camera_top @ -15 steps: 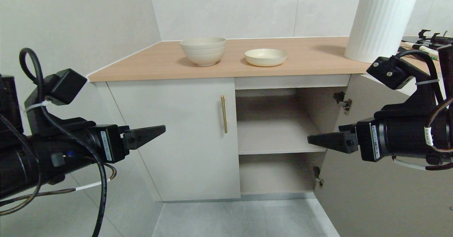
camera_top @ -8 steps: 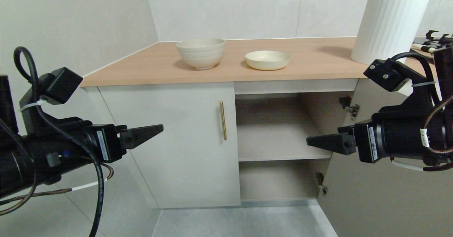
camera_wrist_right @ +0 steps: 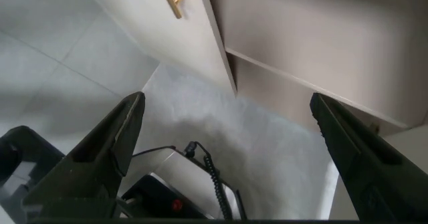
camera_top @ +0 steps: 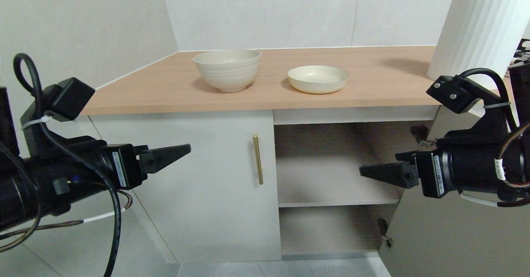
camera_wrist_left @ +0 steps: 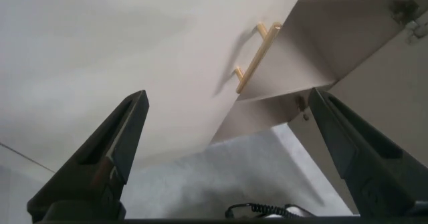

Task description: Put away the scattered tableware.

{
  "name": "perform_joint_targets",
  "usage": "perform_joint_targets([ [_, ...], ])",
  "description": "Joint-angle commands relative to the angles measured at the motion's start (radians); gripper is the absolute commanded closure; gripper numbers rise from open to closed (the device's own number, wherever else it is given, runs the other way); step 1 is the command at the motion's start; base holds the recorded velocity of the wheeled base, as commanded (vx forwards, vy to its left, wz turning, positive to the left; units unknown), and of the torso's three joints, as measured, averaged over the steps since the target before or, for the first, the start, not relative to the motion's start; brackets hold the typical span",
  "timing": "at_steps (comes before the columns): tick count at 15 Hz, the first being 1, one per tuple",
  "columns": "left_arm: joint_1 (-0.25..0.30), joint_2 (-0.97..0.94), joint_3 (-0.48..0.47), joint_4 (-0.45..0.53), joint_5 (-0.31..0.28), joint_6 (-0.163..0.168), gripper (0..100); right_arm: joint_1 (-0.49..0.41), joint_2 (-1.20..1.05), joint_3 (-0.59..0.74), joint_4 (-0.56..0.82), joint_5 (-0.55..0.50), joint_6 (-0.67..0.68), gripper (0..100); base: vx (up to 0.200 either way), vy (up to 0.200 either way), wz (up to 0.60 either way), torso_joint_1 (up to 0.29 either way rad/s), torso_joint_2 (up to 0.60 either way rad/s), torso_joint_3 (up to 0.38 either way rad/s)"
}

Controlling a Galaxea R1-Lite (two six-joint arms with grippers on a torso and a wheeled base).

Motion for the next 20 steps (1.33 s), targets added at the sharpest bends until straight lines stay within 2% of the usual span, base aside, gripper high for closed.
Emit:
perform_joint_targets([
  [1,0.000,0.002,-0.002,0.000,0.001,-0.001,0,0.000,-0.004,0.004,0.000,0.001,0.000,0,0.000,0.000,0.00,0.000,0.00,0.000],
  [4,0.000,0.007,-0.014,0.003,0.001,-0.004,0,0.000,0.000,0.004,0.000,0.001,0.000,0,0.000,0.000,0.00,0.000,0.00,0.000],
  [7,0.002,0.007,-0.020,0.003,0.000,-0.038,0,0.000,0.000,0.005,0.000,0.001,0.000,0,0.000,0.133,0.00,0.002,0.00,0.003],
  [8,0.002,0.007,-0.019,0.003,0.000,-0.038,0,0.000,0.000,0.011,-0.001,0.002,-0.002,0,0.000,0.200,0.00,-0.002,0.00,0.002],
  [10,0.000,0.005,-0.010,0.003,0.000,-0.012,0,-0.002,-0.001,0.011,-0.001,0.001,-0.002,0,0.000,0.000,0.00,0.000,0.00,0.000],
  [12,0.000,0.005,-0.002,0.003,-0.002,-0.001,0,-0.002,-0.004,0.011,-0.001,0.001,-0.002,0,0.000,0.000,0.00,0.000,0.00,0.000],
  [17,0.000,0.000,0.000,0.003,-0.005,-0.001,0,-0.002,-0.006,0.011,-0.001,-0.001,-0.003,0,0.000,0.000,0.00,0.000,0.00,0.000],
  [20,0.000,-0.003,0.000,0.003,-0.002,-0.001,0,-0.002,-0.007,0.011,-0.001,-0.001,-0.003,0,0.200,0.000,0.00,0.004,0.00,0.004],
])
